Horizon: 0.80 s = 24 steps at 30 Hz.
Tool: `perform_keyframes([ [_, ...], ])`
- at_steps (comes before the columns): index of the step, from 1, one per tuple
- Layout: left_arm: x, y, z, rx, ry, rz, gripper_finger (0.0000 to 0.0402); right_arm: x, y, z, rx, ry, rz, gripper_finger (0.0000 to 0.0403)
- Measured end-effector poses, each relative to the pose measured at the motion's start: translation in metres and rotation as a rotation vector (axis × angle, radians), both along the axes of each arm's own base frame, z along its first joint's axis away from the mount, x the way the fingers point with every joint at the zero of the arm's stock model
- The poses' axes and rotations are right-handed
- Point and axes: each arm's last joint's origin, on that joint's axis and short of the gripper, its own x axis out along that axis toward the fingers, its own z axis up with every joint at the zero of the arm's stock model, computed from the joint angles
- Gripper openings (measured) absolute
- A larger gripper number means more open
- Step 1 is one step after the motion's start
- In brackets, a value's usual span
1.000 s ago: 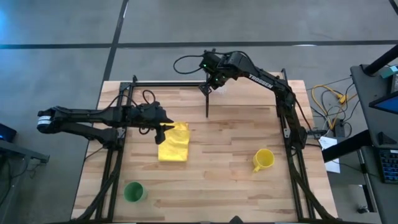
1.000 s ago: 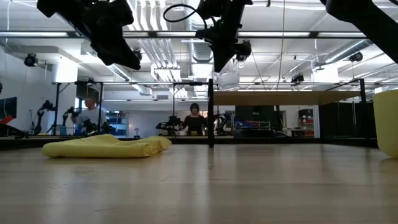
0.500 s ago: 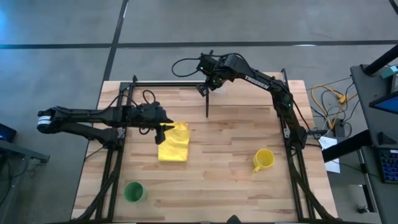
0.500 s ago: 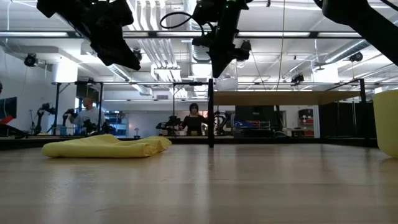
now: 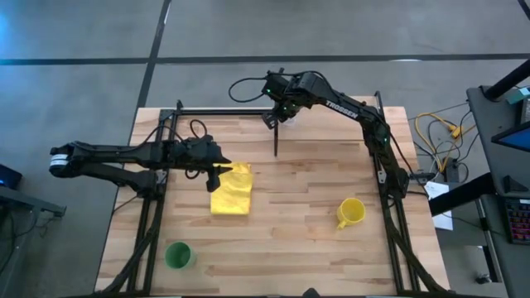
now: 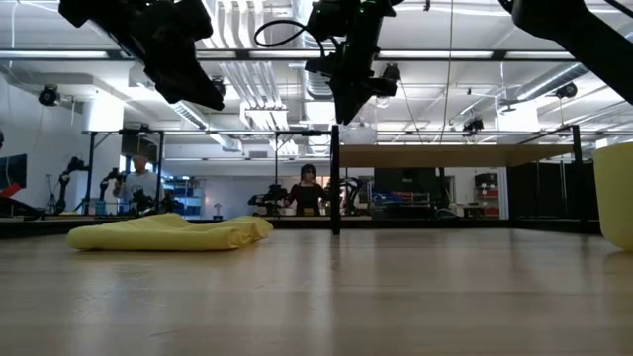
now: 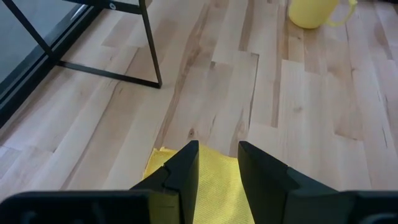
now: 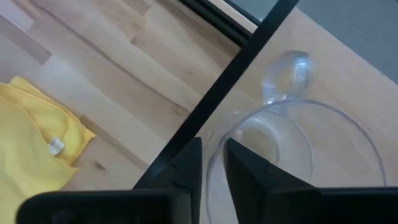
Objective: Stack small to large cups/mugs on shelf
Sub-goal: Put the transparent mug on the shelf, then put the yellow mug on the shelf
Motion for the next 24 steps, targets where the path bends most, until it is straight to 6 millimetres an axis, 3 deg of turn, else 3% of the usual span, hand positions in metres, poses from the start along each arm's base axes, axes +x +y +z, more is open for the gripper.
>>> perform_keyframes([
  [7, 0.0, 0.0, -0.001, 0.0, 0.005, 0.0, 0.0099, -0.001, 0.003, 0.0, 0.007, 0.017, 0.005, 0.0096],
  [11, 0.0, 0.0, -0.001, -0.001, 0.008, 0.0, 0.0099, -0.003, 0.017, 0.01, 0.004, 0.008, 0.032, 0.01],
  [17, -0.001, 0.0, 0.001, -0.014, 0.004, -0.003, 0.0099, -0.014, 0.051, 0.038, -0.013, -0.025, 0.109, 0.0089],
  [24, -0.002, -0.003, 0.004, -0.139, -0.025, -0.015, 0.0099, -0.038, 0.118, 0.07, 0.016, -0.033, 0.195, 0.0079],
])
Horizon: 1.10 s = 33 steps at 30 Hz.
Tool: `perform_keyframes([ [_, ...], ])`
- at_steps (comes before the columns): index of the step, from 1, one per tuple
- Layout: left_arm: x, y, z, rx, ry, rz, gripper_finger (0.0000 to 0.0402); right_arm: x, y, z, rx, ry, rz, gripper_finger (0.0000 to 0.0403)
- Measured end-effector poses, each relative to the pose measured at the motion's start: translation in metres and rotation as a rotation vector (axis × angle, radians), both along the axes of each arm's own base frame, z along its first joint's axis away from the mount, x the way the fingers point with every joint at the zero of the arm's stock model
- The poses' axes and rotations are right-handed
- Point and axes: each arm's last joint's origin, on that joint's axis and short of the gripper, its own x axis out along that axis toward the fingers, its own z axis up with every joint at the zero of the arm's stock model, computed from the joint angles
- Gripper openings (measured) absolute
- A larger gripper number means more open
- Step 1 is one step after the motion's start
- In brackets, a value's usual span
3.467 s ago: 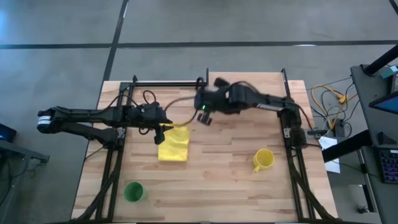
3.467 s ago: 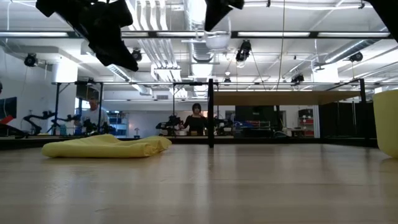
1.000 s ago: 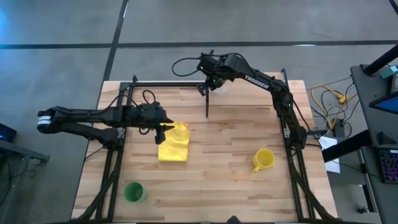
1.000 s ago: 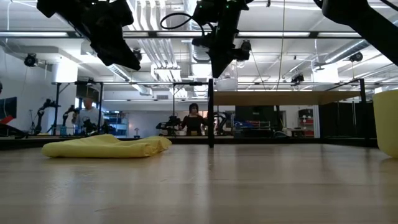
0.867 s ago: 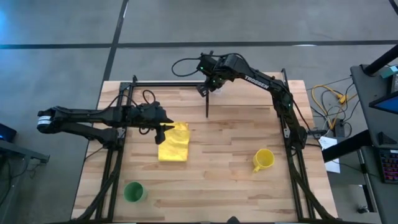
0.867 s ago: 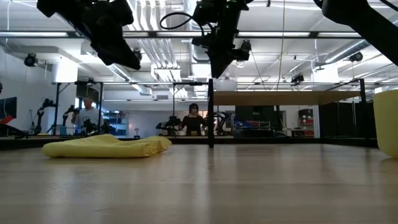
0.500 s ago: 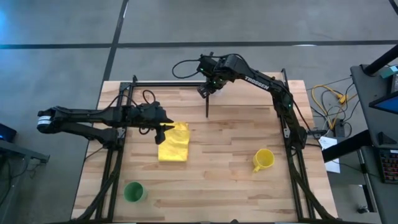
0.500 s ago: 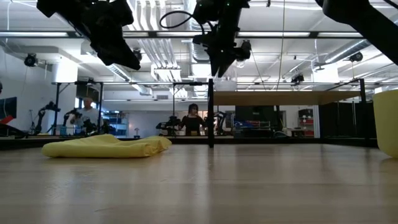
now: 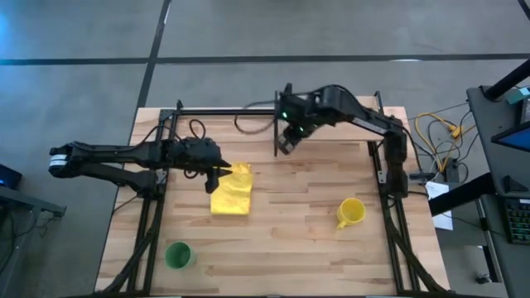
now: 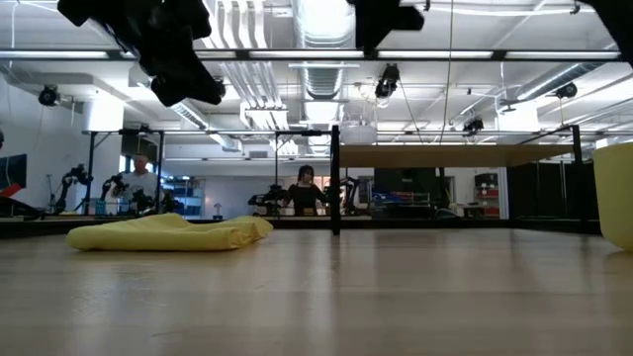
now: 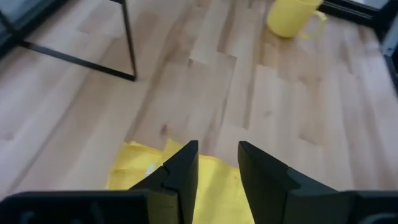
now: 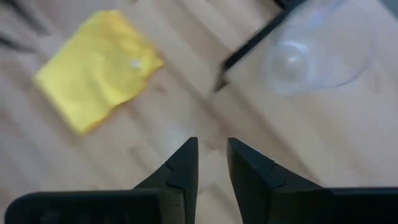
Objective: Stack small to large cups/mugs on shelf
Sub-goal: Put the yellow mug on the shelf
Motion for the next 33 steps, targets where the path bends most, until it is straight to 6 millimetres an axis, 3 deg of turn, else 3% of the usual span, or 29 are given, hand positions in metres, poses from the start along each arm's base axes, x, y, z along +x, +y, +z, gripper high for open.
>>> perform_keyframes([
  [7, -0.001, -0.005, 0.0, -0.072, -0.005, -0.031, 0.0099, -0.021, 0.069, 0.025, 0.061, -0.111, 0.018, 0.0078],
  [13, 0.001, -0.008, 0.007, -0.073, -0.028, -0.054, 0.0099, -0.034, 0.112, 0.02, 0.045, -0.133, -0.109, 0.0077],
  [19, 0.001, -0.008, 0.007, -0.073, -0.03, -0.054, 0.0099, -0.052, 0.127, -0.013, 0.075, -0.019, -0.228, 0.0077],
  [28, 0.001, -0.009, 0.007, -0.069, -0.029, -0.061, 0.0099, -0.115, 0.132, -0.054, 0.239, 0.138, -0.5, 0.0077],
  [33, 0.001, -0.009, 0.007, -0.064, -0.029, -0.064, 0.0099, -0.129, 0.149, -0.076, 0.338, 0.131, -0.571, 0.0077],
])
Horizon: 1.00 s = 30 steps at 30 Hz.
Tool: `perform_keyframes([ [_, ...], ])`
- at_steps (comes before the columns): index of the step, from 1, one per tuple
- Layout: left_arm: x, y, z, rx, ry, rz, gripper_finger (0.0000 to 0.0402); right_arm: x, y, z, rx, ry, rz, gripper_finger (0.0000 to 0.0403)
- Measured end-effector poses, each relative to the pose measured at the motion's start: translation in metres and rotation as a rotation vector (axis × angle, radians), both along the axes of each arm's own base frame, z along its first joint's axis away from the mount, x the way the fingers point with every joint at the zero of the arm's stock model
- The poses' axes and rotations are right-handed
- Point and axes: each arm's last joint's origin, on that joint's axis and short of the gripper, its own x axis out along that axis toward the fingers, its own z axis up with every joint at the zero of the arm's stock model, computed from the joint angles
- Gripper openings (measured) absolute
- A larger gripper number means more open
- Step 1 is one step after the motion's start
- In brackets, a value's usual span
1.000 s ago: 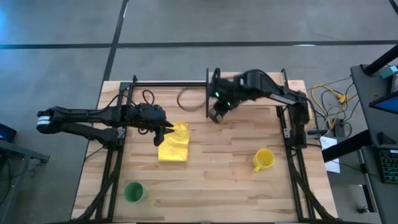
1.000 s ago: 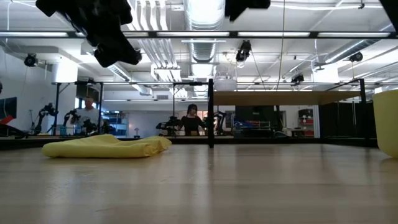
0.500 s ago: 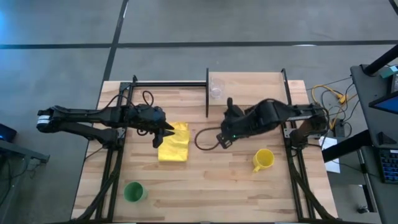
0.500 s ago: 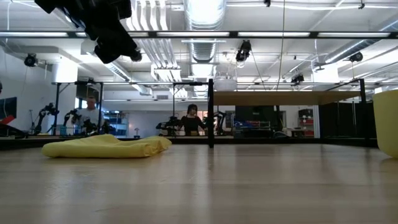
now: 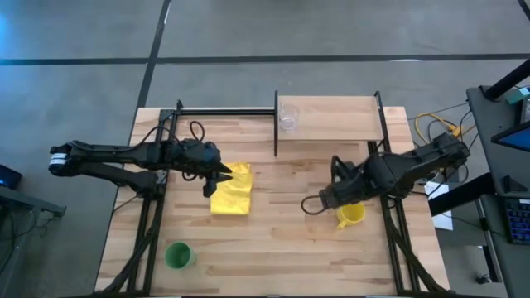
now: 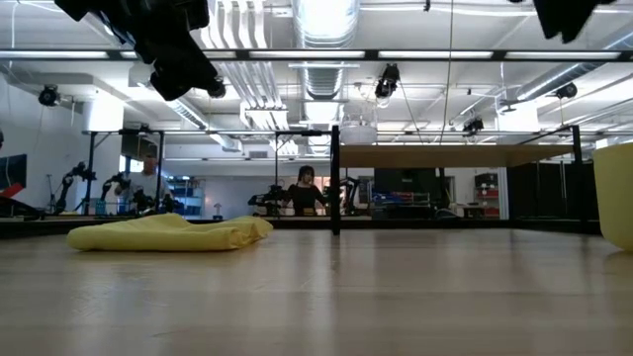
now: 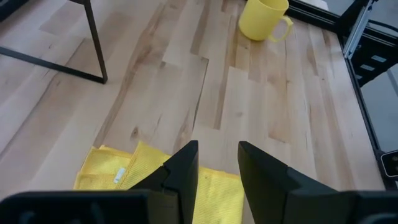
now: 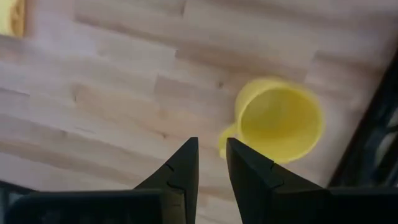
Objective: Stack small to large cups/mugs on shelf
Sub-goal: Put the yellow mug on the shelf
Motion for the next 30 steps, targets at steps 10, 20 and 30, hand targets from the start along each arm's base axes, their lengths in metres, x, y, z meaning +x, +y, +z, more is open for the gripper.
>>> perform_keyframes([
  [10, 0.0, 0.0, 0.0, 0.009, 0.001, -0.006, 0.0099, -0.004, 0.022, -0.049, 0.092, 0.109, -0.151, 0.0077],
  [20, 0.0, 0.0, -0.001, 0.019, 0.001, -0.012, 0.0099, -0.004, 0.023, -0.067, 0.102, 0.143, -0.16, 0.0077],
  [30, 0.0, 0.0, 0.0, 0.019, -0.001, -0.011, 0.0099, -0.01, 0.022, -0.092, 0.117, 0.206, -0.161, 0.0077],
])
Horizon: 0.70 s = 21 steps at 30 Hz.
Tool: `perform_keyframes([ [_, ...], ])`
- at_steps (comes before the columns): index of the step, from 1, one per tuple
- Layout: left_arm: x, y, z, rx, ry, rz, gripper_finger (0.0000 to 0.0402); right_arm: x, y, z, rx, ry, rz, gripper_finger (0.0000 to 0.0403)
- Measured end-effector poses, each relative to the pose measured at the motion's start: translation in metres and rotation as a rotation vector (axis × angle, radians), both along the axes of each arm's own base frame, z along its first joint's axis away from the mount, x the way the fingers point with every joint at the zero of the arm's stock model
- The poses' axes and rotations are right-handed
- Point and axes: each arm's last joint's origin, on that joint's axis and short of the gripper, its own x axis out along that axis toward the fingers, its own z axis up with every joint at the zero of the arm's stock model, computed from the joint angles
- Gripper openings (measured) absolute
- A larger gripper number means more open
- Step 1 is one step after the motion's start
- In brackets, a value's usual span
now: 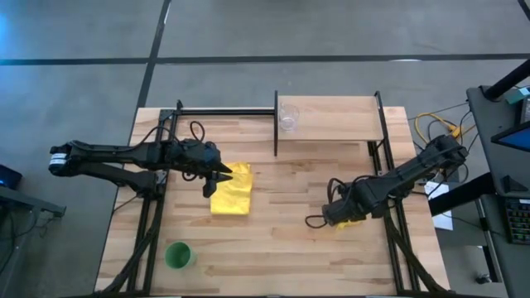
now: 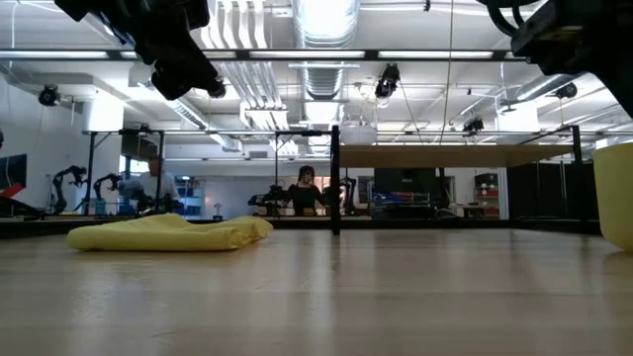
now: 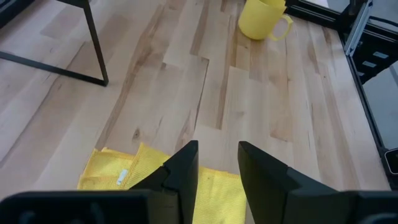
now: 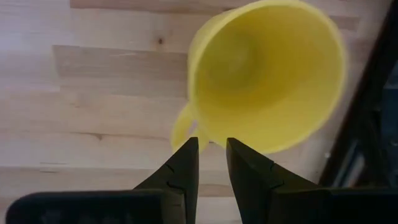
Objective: Stack small to large cups/mugs on shelf
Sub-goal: Put the yellow mug on the shelf
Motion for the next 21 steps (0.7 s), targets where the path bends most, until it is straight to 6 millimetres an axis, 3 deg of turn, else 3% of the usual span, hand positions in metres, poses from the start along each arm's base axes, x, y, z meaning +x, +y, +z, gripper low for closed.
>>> perform_keyframes([
  [11, 0.0, 0.0, 0.0, -0.001, 0.0, 0.001, 0.0099, 0.0, 0.0, -0.017, 0.01, -0.031, 0.027, 0.0077],
  [21, 0.0, 0.0, 0.0, 0.0, 0.0, 0.003, 0.0099, 0.004, -0.002, 0.002, -0.078, -0.09, 0.189, 0.0077],
])
